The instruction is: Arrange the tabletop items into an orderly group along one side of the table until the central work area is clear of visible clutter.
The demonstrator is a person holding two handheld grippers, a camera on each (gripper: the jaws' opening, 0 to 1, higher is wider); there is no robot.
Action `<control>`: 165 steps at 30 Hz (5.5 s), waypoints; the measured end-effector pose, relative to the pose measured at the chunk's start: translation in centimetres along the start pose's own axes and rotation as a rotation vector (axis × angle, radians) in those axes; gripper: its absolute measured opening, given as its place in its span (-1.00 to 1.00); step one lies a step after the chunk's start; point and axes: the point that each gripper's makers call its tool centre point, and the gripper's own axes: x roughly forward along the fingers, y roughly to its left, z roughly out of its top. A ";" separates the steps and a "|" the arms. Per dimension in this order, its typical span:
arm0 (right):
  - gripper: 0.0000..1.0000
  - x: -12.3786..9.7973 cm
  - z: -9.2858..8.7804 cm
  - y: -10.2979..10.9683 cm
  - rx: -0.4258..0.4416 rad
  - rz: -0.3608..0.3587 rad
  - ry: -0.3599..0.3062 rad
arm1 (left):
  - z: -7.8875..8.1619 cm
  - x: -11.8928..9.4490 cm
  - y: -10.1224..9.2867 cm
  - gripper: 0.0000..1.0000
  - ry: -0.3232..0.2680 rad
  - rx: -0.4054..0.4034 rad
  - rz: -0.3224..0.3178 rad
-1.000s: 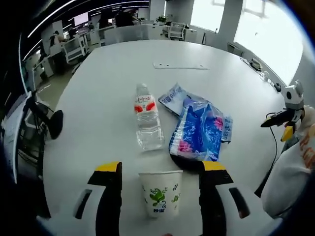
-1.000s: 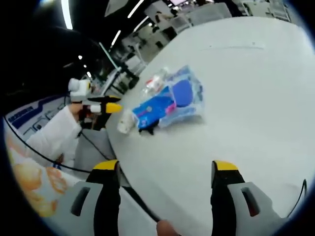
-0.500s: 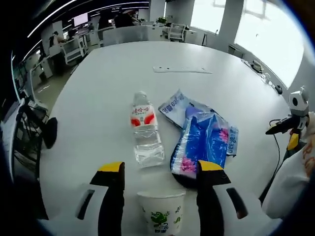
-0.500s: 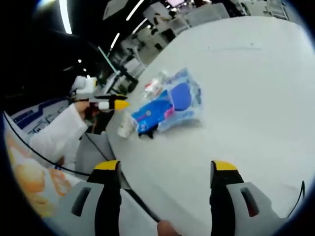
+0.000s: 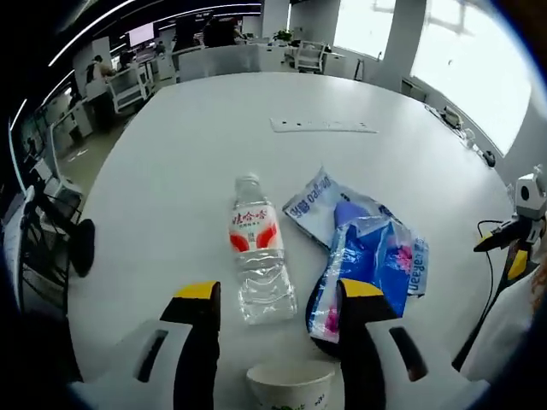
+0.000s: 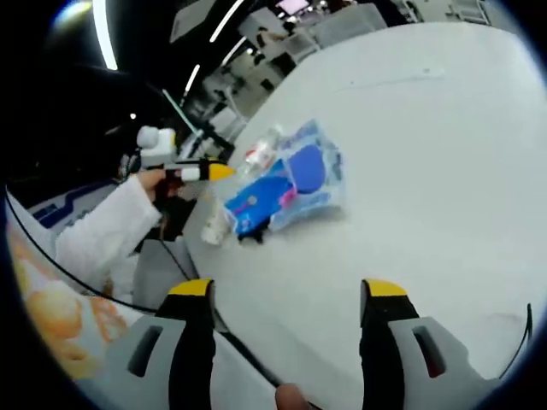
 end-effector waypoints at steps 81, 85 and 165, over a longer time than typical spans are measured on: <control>0.40 0.6 1.2 -0.4 -0.022 0.001 -0.020 | 7.1 3.8 6.0 -0.24 -0.202 -0.166 0.175; 0.40 0.7 1.1 0.1 -0.032 0.011 -0.022 | 8.9 1.8 6.6 -0.23 -0.303 -0.175 0.179; 0.35 1.1 -0.7 -1.0 0.004 -0.005 0.042 | 8.4 3.9 6.7 -0.18 -0.303 -0.054 0.143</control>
